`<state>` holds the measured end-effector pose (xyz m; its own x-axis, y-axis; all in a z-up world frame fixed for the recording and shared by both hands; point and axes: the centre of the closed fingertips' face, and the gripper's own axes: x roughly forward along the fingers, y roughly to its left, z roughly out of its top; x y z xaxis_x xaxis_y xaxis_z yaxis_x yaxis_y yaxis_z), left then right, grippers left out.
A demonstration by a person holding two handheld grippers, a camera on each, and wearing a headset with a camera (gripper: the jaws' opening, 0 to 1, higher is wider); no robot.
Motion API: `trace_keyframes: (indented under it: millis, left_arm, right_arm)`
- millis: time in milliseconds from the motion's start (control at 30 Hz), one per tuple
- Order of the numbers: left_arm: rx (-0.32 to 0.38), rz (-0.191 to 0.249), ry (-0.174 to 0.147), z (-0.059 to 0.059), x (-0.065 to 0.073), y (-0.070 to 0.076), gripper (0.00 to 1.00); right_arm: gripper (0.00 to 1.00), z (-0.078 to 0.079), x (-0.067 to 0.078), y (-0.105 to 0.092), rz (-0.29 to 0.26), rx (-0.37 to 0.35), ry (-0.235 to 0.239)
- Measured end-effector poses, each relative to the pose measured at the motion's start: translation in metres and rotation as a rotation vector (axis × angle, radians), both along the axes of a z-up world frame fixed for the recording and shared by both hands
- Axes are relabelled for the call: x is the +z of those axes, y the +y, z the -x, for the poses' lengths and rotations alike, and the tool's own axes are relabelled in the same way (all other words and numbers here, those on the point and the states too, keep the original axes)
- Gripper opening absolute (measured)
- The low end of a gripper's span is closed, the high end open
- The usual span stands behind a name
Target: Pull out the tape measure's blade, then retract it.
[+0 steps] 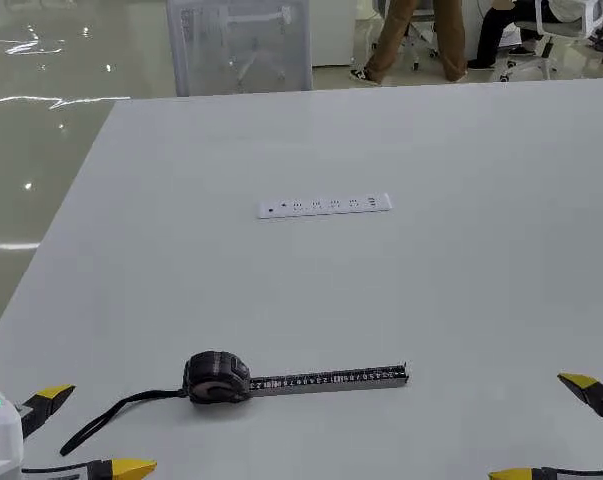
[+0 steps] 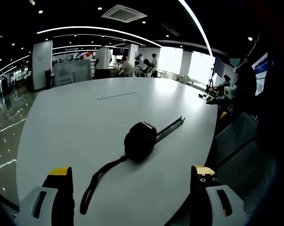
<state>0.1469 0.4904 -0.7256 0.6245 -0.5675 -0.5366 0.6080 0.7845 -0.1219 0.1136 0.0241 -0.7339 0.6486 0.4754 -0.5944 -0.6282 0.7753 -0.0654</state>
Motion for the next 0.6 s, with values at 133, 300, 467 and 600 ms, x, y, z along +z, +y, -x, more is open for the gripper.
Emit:
trace_keyframes:
  millis: [133,300,467,600]
  left_arm:
    - [-0.001,0.02,0.005,0.001,0.0033,-0.0022,1.0]
    - [-0.005,0.011,0.016,0.0019,-0.0005,-0.0025,1.0]
    - [-0.006,0.012,0.006,0.0006,-0.0003,-0.0026,1.0]
    - [-0.006,0.019,-0.001,0.0013,0.001,-0.0025,1.0]
  right_arm:
    - [1.0,0.0013,-0.0007,-0.0005,-0.004,-0.006,0.003]
    - [1.0,0.0011,-0.0014,-0.0009,-0.004,-0.007,0.007]
    - [1.0,0.0008,-0.0021,-0.0045,0.001,0.004,0.009]
    - [1.0,-0.0001,0.0,-0.0079,0.007,0.009,0.004]
